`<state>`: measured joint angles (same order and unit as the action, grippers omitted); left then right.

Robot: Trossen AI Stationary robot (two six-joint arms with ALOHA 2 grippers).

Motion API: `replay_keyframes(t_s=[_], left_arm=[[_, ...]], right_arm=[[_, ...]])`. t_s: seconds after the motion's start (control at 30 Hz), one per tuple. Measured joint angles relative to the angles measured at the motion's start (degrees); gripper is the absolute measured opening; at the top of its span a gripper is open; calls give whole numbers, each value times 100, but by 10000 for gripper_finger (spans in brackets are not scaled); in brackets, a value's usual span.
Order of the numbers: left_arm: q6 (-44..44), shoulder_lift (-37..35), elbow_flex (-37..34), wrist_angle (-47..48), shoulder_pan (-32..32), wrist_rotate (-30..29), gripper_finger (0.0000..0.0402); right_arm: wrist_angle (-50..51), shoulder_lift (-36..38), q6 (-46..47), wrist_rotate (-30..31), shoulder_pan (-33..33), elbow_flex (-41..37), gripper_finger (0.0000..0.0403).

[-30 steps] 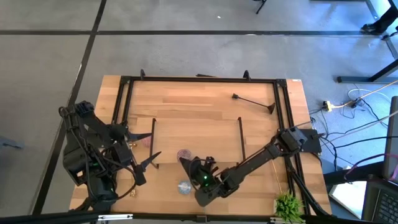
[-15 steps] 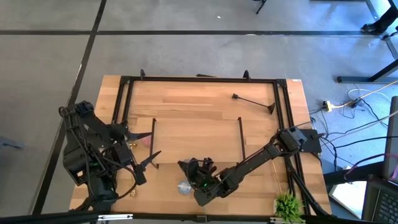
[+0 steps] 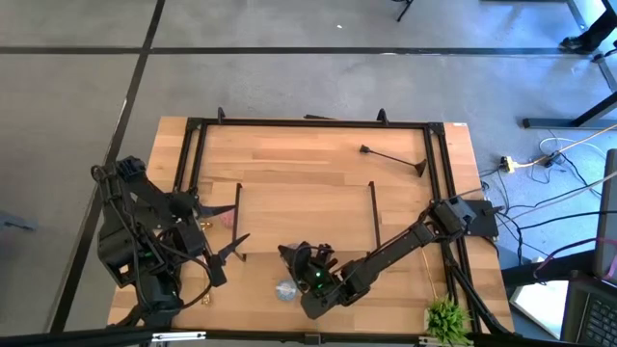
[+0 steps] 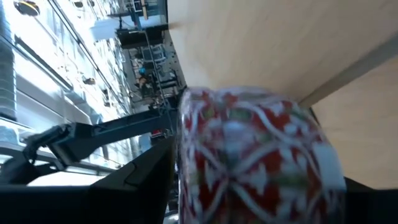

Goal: Pick & Place candle stick holders
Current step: Put the red scented candle on the shelf

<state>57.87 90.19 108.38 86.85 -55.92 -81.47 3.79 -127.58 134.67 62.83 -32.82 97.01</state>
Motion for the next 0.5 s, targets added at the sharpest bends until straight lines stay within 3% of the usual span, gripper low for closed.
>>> replay_keyframes(t_s=[0.37,0.5], left_arm=[[151,0,0,-2,-199,-3,294],[213,0,0,-2,-288,-142,294]], right_arm=[[-202,132,291,-158,34,-2,220],[-224,134,271,-480,88,-2,220]])
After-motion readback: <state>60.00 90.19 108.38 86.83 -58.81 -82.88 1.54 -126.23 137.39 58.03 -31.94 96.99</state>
